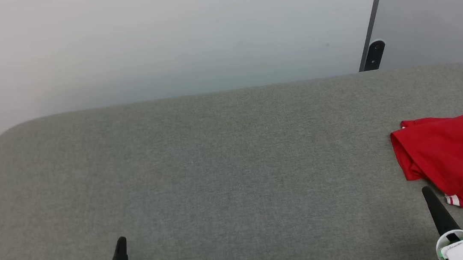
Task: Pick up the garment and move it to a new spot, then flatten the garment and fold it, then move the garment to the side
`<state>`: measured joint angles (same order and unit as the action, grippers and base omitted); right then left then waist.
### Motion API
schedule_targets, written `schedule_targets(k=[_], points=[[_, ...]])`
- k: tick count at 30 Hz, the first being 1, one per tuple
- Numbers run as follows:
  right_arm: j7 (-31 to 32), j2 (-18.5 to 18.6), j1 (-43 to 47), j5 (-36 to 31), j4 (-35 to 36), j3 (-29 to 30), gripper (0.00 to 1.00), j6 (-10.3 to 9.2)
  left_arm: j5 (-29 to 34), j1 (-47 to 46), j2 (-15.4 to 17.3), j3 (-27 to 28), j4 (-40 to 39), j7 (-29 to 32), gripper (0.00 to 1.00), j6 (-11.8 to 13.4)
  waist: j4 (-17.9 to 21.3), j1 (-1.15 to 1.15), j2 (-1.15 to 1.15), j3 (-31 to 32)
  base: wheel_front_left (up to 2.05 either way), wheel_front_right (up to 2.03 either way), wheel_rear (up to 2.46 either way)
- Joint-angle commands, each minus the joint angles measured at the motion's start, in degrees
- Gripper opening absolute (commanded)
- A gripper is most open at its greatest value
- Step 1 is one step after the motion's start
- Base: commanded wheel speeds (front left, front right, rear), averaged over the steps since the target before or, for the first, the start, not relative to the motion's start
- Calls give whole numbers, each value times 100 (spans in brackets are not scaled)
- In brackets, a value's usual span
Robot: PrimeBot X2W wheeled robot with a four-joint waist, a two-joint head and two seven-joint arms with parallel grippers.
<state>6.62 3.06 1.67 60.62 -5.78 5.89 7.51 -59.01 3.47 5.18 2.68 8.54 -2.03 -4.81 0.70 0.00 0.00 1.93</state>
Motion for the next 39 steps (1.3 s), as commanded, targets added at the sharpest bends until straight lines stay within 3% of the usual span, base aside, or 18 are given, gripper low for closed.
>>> schedule_targets(k=[1,39], points=[[-8,-2,-134,171,11,19,0,-1,-170,-136,1,40,-16,34,0,-47,-2,0,0,-4,0,0,0],[-11,-16,-580,2049,-518,54,0,-2,-2169,-686,-137,254,343,549,0,-198,-40,0,0,-118,0,0,0]])
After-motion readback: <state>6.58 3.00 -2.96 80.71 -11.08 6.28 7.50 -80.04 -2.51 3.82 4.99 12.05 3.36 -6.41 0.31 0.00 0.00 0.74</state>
